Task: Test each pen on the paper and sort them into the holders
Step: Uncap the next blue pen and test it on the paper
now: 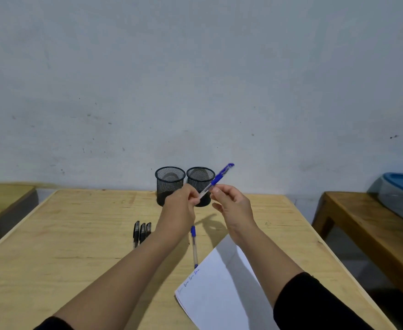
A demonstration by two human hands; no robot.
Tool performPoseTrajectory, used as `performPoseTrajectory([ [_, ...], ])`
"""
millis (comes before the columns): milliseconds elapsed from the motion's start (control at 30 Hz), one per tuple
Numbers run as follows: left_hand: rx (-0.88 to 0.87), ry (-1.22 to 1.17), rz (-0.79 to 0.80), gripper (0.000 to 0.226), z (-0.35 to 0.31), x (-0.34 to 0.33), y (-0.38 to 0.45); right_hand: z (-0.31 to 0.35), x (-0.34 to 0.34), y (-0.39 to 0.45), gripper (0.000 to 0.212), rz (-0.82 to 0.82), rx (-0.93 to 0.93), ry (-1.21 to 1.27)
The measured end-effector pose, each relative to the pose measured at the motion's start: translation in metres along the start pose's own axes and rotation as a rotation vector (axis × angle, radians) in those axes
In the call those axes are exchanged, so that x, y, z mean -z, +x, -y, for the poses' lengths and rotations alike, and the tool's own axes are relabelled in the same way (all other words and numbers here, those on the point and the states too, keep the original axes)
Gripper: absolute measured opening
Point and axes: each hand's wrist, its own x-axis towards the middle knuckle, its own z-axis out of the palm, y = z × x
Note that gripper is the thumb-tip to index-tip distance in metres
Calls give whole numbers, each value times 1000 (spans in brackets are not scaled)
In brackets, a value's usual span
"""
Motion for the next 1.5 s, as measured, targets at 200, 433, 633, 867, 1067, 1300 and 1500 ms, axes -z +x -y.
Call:
performPoseTrajectory([
  [200, -14, -94, 129, 6, -32, 3, -20, 24, 2, -19, 3, 33, 118, -46],
  [433, 66, -225, -48, 15, -47, 23, -26, 34, 16, -35, 14, 103, 149, -510],
  [633, -23, -274, 101, 28, -60, 25, -31, 29, 16, -49, 19, 346, 76, -855],
  [867, 173, -228, 22, 11, -25, 32, -35, 38, 43, -49, 8, 308, -101, -492],
  [1067, 274, -310, 30, 8, -15, 25, -44, 29, 41, -49, 14, 275, -228, 50],
  [1300, 202, -294, 103, 16, -21, 23, -45, 11, 20, -53, 11, 186, -40, -23],
  [1500, 339, -149, -133, 10, 8, 61, -31, 15, 59, -41, 18, -29, -16, 123],
])
